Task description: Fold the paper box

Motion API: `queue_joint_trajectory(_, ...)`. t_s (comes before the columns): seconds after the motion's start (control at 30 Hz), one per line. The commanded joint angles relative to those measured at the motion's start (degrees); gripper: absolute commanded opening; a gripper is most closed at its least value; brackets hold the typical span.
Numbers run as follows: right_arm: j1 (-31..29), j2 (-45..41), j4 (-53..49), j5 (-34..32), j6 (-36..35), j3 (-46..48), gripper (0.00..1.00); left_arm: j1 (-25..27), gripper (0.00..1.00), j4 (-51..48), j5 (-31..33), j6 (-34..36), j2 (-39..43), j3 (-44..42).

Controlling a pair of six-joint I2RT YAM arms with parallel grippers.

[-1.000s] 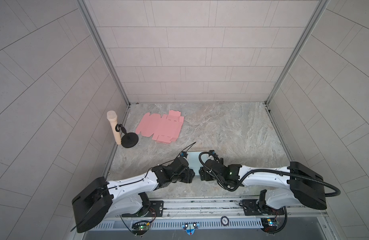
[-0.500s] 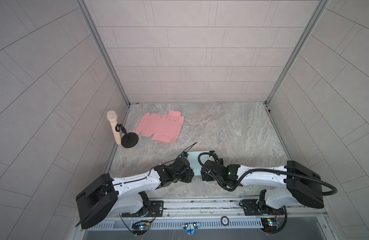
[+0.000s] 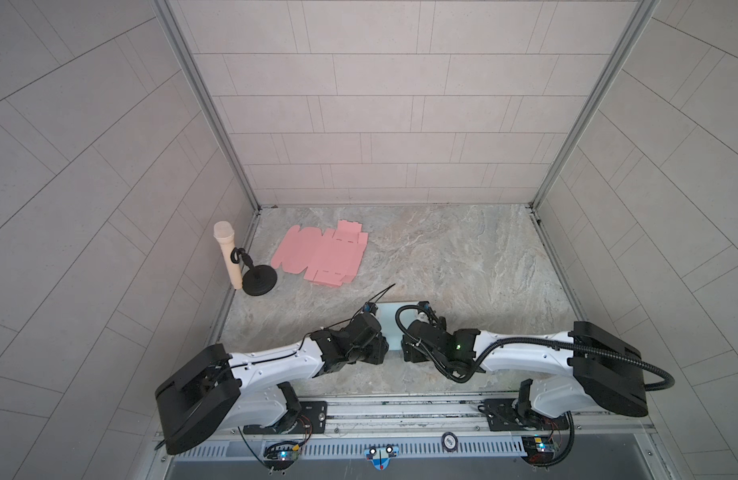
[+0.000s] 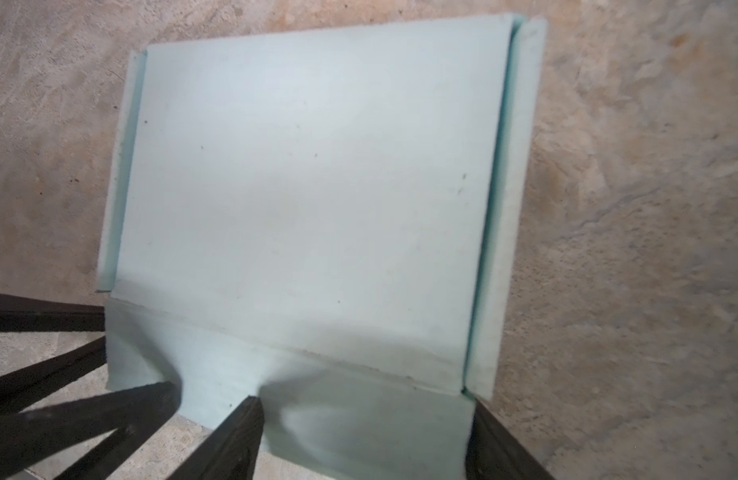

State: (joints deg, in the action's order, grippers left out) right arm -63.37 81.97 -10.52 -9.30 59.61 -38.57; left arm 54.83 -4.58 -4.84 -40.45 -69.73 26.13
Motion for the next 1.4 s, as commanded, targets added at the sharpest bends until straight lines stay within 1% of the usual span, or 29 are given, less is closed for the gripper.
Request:
queue_joint_trajectory(0.0, -0.70, 0.19, 0.86, -0.70, 0.42, -1.05, 0.76, 0.37, 0.53, 0.63, 0.18, 1.09, 0.68, 1.52)
queue_joint_trajectory(0.23, -0.74, 2.31, -1.17, -2.38, -0.12, -1.85, 0.76, 0.37, 0.50, 1.80, 1.48, 1.42, -2.41, 1.36)
queue_joint_trajectory(0.43, -0.61, 2.63, -1.69, -2.86, -0.26, -2.32, 0.76, 0.28, 0.48, 1.48, 2.80, 1.88, -2.78, 1.38)
queue_joint_trajectory(1.03, -0.61, -4.29, -9.58, -6.82, -1.02, -2.35, 0.78, -0.38, 0.46, 0.62, 3.83, 2.67, -2.09, 2.13)
queue_joint_trajectory(1.1, -0.53, -5.05, -12.15, -8.36, -2.08, -3.54, 0.78, -0.55, 0.46, 0.72, 3.87, 2.73, -2.20, 2.16)
queue_joint_trajectory(1.2, 0.74, -5.92, -15.97, -9.99, -5.56, -6.22, 0.79, -0.60, 0.46, 0.79, 4.02, 2.58, -2.16, 2.07)
queue_joint_trajectory(1.37, 6.44, -6.01, -17.24, -8.57, -11.97, -10.11, 0.78, -0.83, 0.46, 0.76, 4.49, 2.65, -2.51, 1.97)
